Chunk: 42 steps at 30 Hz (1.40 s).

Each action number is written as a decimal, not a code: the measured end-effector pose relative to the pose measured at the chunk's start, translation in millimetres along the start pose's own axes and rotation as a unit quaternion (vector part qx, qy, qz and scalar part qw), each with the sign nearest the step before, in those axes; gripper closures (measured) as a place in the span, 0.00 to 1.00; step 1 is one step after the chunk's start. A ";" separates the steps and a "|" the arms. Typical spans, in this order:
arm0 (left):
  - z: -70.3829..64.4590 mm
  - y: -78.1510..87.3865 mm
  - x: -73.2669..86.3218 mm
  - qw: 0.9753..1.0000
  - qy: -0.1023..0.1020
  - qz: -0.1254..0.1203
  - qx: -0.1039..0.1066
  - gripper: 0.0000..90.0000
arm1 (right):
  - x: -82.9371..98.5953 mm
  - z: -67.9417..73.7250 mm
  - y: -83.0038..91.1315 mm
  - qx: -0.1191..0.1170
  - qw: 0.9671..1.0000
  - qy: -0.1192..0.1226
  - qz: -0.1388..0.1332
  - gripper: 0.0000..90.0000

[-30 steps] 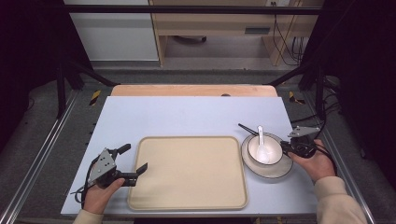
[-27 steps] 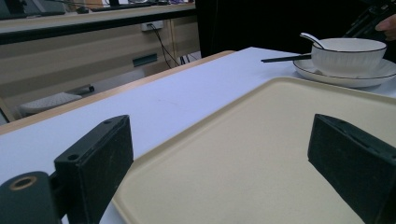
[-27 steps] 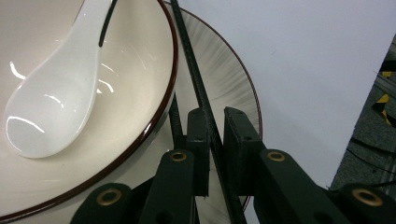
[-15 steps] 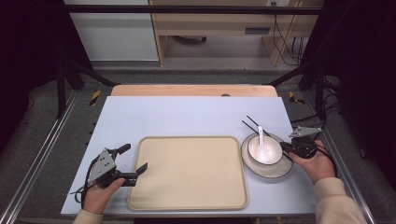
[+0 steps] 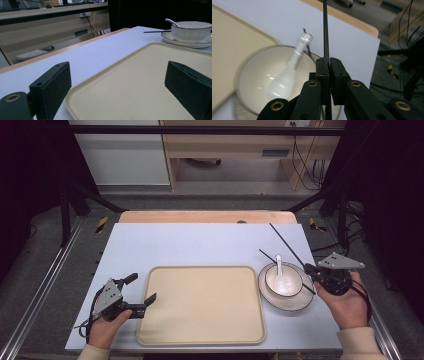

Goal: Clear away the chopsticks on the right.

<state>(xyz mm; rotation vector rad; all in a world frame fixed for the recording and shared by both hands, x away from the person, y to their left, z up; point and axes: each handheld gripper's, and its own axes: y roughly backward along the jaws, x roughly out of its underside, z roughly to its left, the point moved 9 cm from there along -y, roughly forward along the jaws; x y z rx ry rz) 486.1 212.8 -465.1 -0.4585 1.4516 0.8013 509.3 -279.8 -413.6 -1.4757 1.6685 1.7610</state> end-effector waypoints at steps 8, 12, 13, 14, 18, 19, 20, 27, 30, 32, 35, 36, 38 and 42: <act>3.9 2.9 -1.7 1.000 0.004 -0.005 -0.007 0.07 | -23.8 93.0 7.3 -0.055 0.998 0.016 -0.014 0.95; 6.8 4.2 -1.8 1.000 0.007 -0.007 -0.011 0.07 | -21.8 119.5 -1.1 -0.073 0.997 0.020 -0.005 0.95; 7.6 4.5 -2.0 1.000 0.008 -0.008 -0.012 0.07 | -18.2 135.9 -8.1 -0.084 0.996 0.023 0.006 0.95; 7.6 4.5 -2.0 1.000 0.008 -0.008 -0.012 0.07 | -15.7 143.6 -11.9 -0.090 0.996 0.024 0.012 0.95; 7.8 4.4 -2.0 1.000 0.009 -0.008 -0.013 0.07 | -7.2 163.7 -23.9 -0.107 0.994 0.021 0.028 0.95; 7.6 4.3 -2.0 1.000 0.009 -0.008 -0.012 0.07 | -4.0 169.5 -27.6 -0.111 0.993 0.017 0.034 0.95; 7.6 4.3 -2.1 1.000 0.009 -0.008 -0.013 0.07 | 1.6 179.2 -34.6 -0.121 0.992 0.008 0.041 0.95; 8.0 4.1 -2.6 1.000 0.013 -0.011 -0.012 0.07 | 23.8 209.8 -47.2 -0.137 0.988 0.002 0.069 0.95; 7.0 3.5 -3.3 1.000 0.013 -0.012 -0.010 0.07 | 29.0 216.9 -47.7 -0.137 0.987 -0.003 0.079 0.95; 6.2 3.0 -3.7 1.000 0.013 -0.013 -0.008 0.07 | 34.3 223.1 -49.1 -0.137 0.987 -0.005 0.089 0.95; 5.8 2.9 -4.1 1.000 0.014 -0.014 -0.007 0.07 | 35.6 223.0 -49.2 -0.134 0.987 -0.012 0.091 0.95; 5.8 2.9 -4.1 1.000 0.014 -0.014 -0.007 0.07 | 35.6 223.0 -49.2 -0.134 0.987 -0.012 0.091 0.95; 5.8 2.5 -3.9 1.000 0.015 -0.014 -0.007 0.07 | 37.2 224.1 -50.2 -0.136 0.987 -0.011 0.089 0.95; 5.8 2.5 -3.8 1.000 0.015 -0.013 -0.007 0.07 | 39.6 229.4 -52.8 -0.136 0.986 -0.014 0.098 0.95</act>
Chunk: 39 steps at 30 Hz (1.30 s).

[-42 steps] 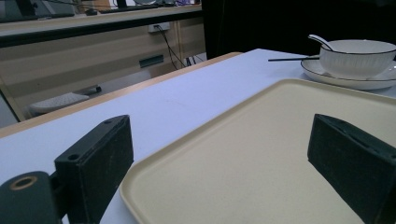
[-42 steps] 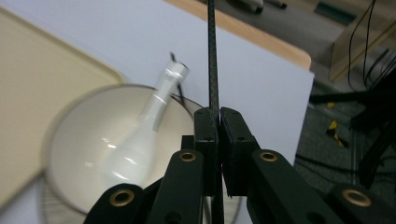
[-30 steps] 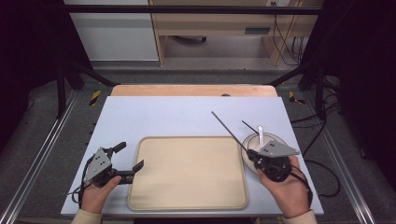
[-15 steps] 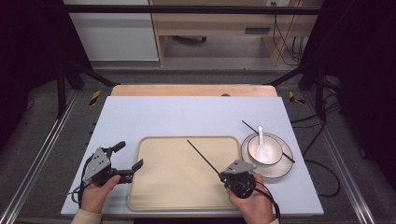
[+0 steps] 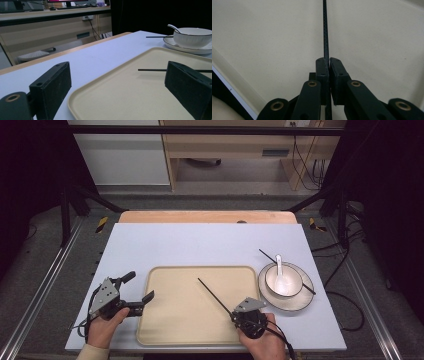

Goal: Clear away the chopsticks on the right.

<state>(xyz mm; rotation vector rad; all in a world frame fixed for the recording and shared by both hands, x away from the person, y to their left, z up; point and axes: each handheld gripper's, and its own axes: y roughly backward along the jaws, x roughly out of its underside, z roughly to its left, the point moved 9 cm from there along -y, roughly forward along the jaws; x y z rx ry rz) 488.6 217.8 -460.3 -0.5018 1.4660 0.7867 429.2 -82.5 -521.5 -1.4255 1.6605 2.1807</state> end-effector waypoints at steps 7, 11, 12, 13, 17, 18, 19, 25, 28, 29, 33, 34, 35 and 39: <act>-0.4 -0.3 0.0 1.000 0.001 0.000 0.000 0.07 | -6.3 5.2 -13.8 -0.007 1.000 -0.001 0.002 0.95; -0.1 -0.2 -0.1 1.000 0.001 0.000 0.000 0.07 | -9.1 6.9 -15.9 -0.013 1.000 -0.001 -0.013 0.89; 0.1 -0.1 -0.2 1.000 0.001 -0.001 0.000 0.07 | -9.1 6.9 -15.9 -0.013 1.000 -0.001 -0.013 0.89; 0.4 0.1 -0.3 1.000 0.001 -0.001 -0.001 0.07 | -11.1 5.7 -13.2 -0.009 1.000 -0.002 -0.019 0.85; 2.0 1.7 -1.5 1.000 -0.002 -0.005 -0.005 0.07 | -26.4 -10.4 12.2 0.012 0.998 -0.004 -0.062 0.72; 2.6 2.0 -1.6 1.000 -0.003 -0.006 -0.006 0.06 | -32.2 -21.1 25.2 0.025 0.997 -0.006 -0.077 0.68; 3.2 2.1 -2.5 1.000 0.001 -0.011 -0.008 0.06 | -35.6 -29.3 34.1 0.036 0.996 -0.001 -0.086 0.65; 10.8 6.4 -5.9 1.000 -0.011 -0.025 -0.015 0.04 | -49.7 -106.9 108.7 0.110 0.984 -0.003 -0.141 0.51; 13.3 7.4 -6.7 0.999 -0.003 -0.033 -0.014 0.05 | -35.8 -160.4 138.8 0.152 0.979 -0.015 -0.135 0.51; 13.7 7.8 -6.8 0.999 -0.002 -0.034 -0.012 0.05 | -35.8 -160.4 138.8 0.152 0.979 -0.015 -0.135 0.51; 7.5 6.8 -8.2 0.999 -0.004 -0.034 0.013 0.06 | -0.5 -208.2 133.7 0.169 0.981 -0.034 -0.085 0.61; 7.5 6.8 -8.2 0.999 -0.004 -0.034 0.013 0.06 | -0.5 -208.2 133.7 0.169 0.981 -0.034 -0.085 0.61; 5.8 6.3 -8.3 0.999 -0.006 -0.034 0.017 0.06 | 12.7 -219.6 123.8 0.167 0.982 -0.047 -0.070 0.65; 0.9 4.9 -8.2 0.999 -0.008 -0.033 0.031 0.06 | 31.1 -230.1 102.3 0.153 0.986 -0.052 -0.047 0.67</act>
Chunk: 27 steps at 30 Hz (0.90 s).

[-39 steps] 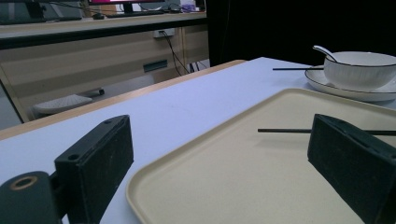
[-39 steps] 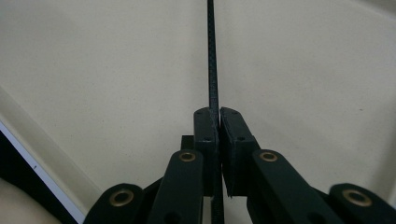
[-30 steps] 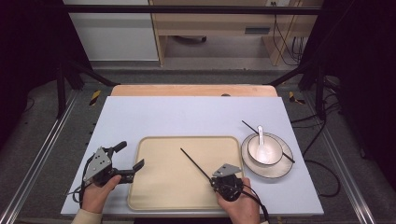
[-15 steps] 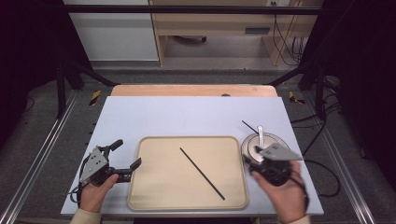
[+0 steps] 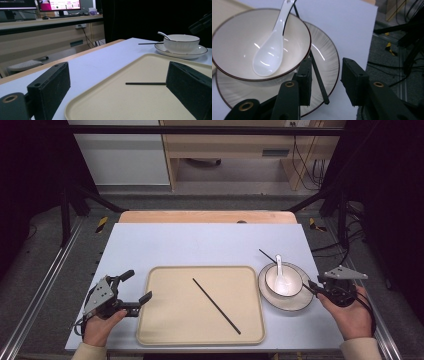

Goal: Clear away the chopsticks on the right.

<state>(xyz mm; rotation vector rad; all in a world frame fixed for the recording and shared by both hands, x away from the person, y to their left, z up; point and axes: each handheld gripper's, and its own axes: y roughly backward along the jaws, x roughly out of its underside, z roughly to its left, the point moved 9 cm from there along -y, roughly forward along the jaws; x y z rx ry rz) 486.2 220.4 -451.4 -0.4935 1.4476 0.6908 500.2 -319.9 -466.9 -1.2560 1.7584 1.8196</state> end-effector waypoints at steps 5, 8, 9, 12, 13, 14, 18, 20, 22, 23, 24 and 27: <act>-4.5 -2.6 2.8 1.000 -0.001 0.006 0.015 0.06 | 10.9 -0.7 -18.9 -0.017 1.000 0.007 0.025 0.69; -4.0 -2.4 1.7 1.000 -0.001 0.002 0.013 0.06 | 13.1 0.0 -26.3 -0.029 0.999 0.013 0.032 0.69; -2.8 -2.1 1.7 1.000 -0.001 0.001 0.010 0.06 | 14.5 1.9 -30.7 -0.033 0.998 0.022 0.039 0.70; -1.4 -1.1 1.5 1.000 0.000 0.000 0.008 0.05 | 17.1 2.6 -34.9 -0.036 0.998 0.024 0.049 0.71; -1.4 -1.1 1.5 1.000 0.000 0.000 0.008 0.05 | 18.2 2.6 -36.6 -0.038 0.998 0.027 0.052 0.71; -1.2 -0.9 1.3 1.000 0.001 -0.001 0.008 0.05 | 18.2 2.6 -36.6 -0.038 0.998 0.027 0.052 0.71; -1.5 -0.9 1.5 1.000 0.000 -0.001 0.008 0.05 | 23.3 3.2 -43.8 -0.043 0.996 0.035 0.065 0.74; -2.0 -1.2 1.2 1.000 0.000 -0.003 0.009 0.05 | 25.8 3.4 -48.2 -0.049 0.996 0.037 0.067 0.80; -1.9 -1.0 1.2 1.000 -0.001 -0.003 0.009 0.05 | 27.0 4.9 -49.2 -0.054 0.995 0.036 0.069 0.85; -1.9 -1.0 1.2 1.000 -0.001 -0.003 0.009 0.05 | 27.0 4.9 -49.2 -0.054 0.995 0.036 0.069 0.85; -1.8 -1.0 1.2 1.000 -0.001 -0.003 0.009 0.05 | 27.2 5.0 -49.3 -0.057 0.995 0.040 0.068 0.87; -1.9 -1.0 0.9 1.000 0.000 -0.005 0.009 0.05 | 26.6 7.6 -46.7 -0.066 0.995 0.036 0.062 0.94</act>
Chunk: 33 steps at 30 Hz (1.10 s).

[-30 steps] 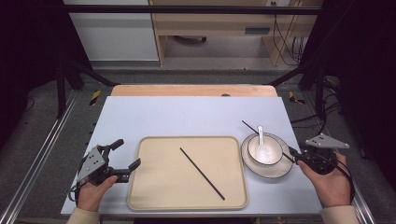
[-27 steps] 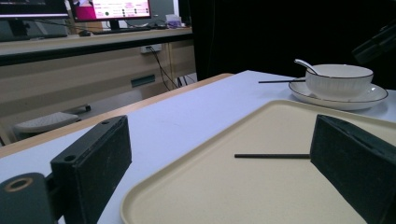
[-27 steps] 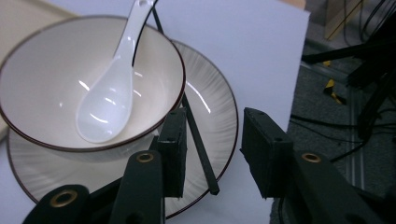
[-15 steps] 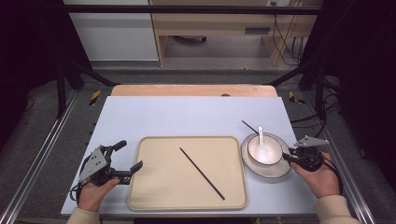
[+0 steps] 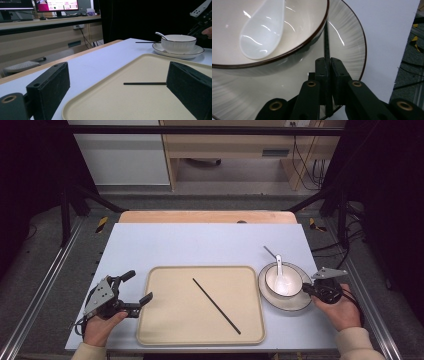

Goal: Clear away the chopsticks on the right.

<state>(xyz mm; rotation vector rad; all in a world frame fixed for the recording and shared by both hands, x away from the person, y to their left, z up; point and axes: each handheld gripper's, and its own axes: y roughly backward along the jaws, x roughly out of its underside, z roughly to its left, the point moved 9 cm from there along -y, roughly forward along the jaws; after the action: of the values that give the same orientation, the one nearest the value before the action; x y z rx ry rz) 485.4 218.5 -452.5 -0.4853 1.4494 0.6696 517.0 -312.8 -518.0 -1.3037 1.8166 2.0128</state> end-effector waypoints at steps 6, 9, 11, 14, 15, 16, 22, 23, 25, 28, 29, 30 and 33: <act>0.7 0.6 -0.6 1.000 0.004 -0.001 -0.004 0.05 | -3.5 0.1 7.2 0.010 1.000 0.001 -0.012 0.95; 1.5 0.9 -1.1 1.000 0.007 -0.004 -0.006 0.05 | -8.8 -6.7 21.0 0.039 0.999 -0.016 -0.028 0.95; 2.1 1.0 -1.5 1.000 0.009 -0.005 -0.007 0.04 | -15.0 -9.7 31.8 0.056 0.997 -0.032 -0.047 0.95; 2.5 1.1 -1.9 1.000 0.010 -0.007 -0.008 0.04 | -22.6 -9.5 45.3 0.068 0.995 -0.042 -0.065 0.95; 2.8 1.1 -1.9 1.000 0.011 -0.007 -0.009 0.04 | -33.3 -2.4 58.9 0.070 0.993 -0.043 -0.086 0.95; 3.0 0.9 -1.9 1.000 0.011 -0.008 -0.010 0.04 | -33.3 -2.4 58.9 0.070 0.993 -0.043 -0.086 0.95; 3.6 1.0 -1.6 1.000 0.013 -0.006 -0.011 0.04 | -66.6 65.8 78.4 0.022 0.992 -0.003 -0.122 0.95; 3.7 1.1 -1.6 1.000 0.012 -0.006 -0.012 0.04 | -66.6 65.8 78.4 0.022 0.992 -0.003 -0.122 0.95; 4.0 1.4 -1.7 1.000 0.013 -0.006 -0.013 0.04 | -73.4 92.4 75.3 0.005 0.993 0.009 -0.119 0.95; 4.3 1.8 -1.9 1.000 0.014 -0.007 -0.013 0.04 | -79.4 130.7 64.5 -0.018 0.994 0.032 -0.105 0.95; 4.3 1.9 -1.9 1.000 0.015 -0.007 -0.013 0.04 | -80.4 139.7 60.8 -0.025 0.994 0.040 -0.102 0.95; 4.3 1.9 -1.8 1.000 0.015 -0.007 -0.013 0.04 | -80.4 139.7 60.8 -0.025 0.994 0.040 -0.102 0.95; 4.0 1.3 -1.5 1.000 0.014 -0.005 -0.013 0.04 | -81.1 173.2 45.4 -0.052 0.994 0.052 -0.080 0.95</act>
<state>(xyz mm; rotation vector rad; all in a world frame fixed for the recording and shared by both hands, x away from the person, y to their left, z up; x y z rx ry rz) 487.5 222.0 -450.7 -0.5241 1.4660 0.6766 453.3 -140.5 -448.1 -1.5568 1.6067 2.0127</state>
